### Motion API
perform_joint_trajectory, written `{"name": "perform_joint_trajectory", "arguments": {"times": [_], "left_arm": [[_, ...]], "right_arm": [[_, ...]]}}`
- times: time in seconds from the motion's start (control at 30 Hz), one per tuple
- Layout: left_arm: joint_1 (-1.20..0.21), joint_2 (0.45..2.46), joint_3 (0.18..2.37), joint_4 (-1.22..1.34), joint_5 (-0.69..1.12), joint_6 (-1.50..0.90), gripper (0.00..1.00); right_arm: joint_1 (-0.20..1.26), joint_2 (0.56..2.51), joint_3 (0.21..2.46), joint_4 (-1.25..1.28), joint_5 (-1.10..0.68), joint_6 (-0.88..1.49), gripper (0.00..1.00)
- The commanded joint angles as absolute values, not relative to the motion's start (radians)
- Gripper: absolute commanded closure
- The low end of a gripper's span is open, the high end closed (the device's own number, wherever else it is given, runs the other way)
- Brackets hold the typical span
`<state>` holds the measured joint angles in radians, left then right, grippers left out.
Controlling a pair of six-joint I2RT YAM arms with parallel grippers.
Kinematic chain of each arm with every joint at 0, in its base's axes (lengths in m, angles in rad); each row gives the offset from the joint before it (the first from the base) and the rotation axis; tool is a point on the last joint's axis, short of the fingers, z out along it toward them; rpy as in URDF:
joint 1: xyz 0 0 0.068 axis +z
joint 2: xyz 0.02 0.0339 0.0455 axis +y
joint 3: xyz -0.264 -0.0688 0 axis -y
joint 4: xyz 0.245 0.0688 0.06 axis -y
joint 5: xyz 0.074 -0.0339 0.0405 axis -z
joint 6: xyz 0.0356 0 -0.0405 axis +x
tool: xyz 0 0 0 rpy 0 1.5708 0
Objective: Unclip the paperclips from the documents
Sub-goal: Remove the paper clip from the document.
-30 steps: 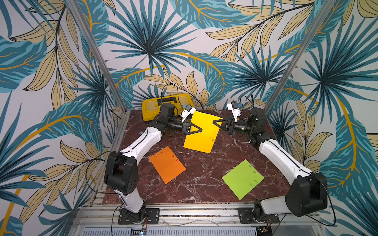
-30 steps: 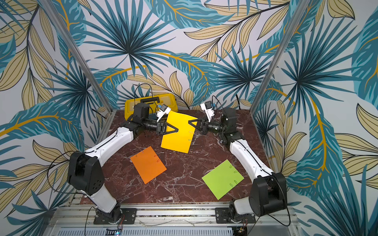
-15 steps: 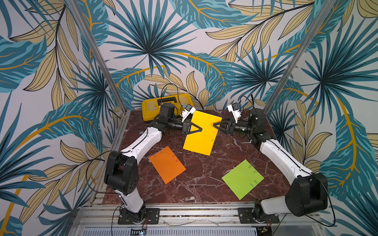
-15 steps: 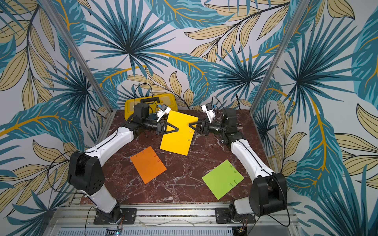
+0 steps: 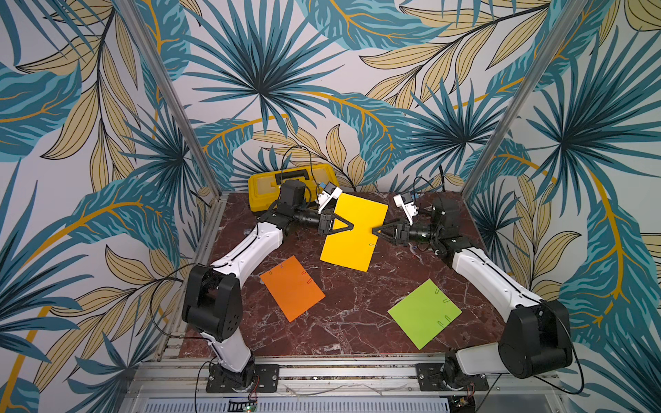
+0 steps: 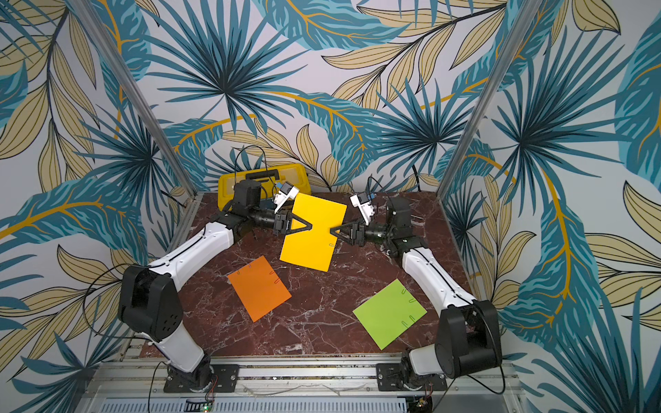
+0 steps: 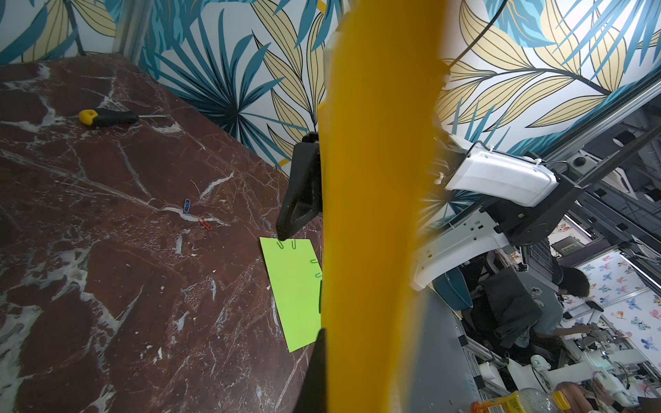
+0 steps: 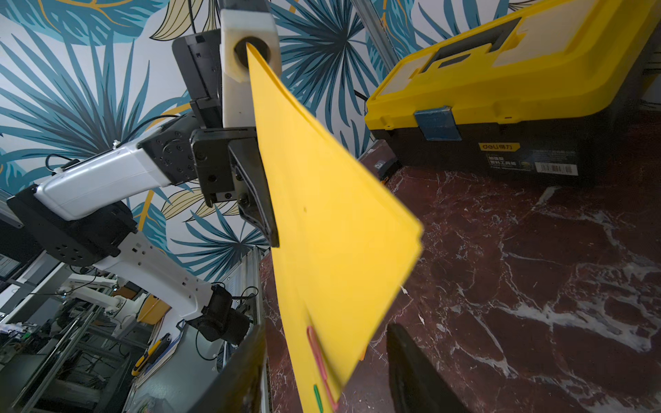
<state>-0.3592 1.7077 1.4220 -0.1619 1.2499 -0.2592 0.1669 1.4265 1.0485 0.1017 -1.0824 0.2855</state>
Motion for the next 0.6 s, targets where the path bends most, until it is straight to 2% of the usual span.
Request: {"name": "perform_joint_trajectory", "arguments": {"times": [0.0, 0.23, 0.37, 0.57], "left_arm": [[-0.356, 1.695, 1.422, -0.133, 1.262, -0.25, 1.0], [-0.356, 1.694, 1.417, -0.131, 1.261, -0.25, 1.0], [-0.356, 1.691, 1.42, -0.132, 1.266, -0.25, 1.0], [-0.357, 1.683, 1.427, -0.133, 1.281, -0.253, 1.0]], "right_arm": [[0.166, 1.437, 1.031, 0.165, -1.135, 0.329, 0.48], [0.166, 1.443, 1.029, 0.175, -1.144, 0.336, 0.63], [0.166, 1.451, 1.041, 0.097, -1.126, 0.276, 0.62], [0.166, 1.477, 1.044, 0.132, -1.135, 0.305, 0.59]]}}
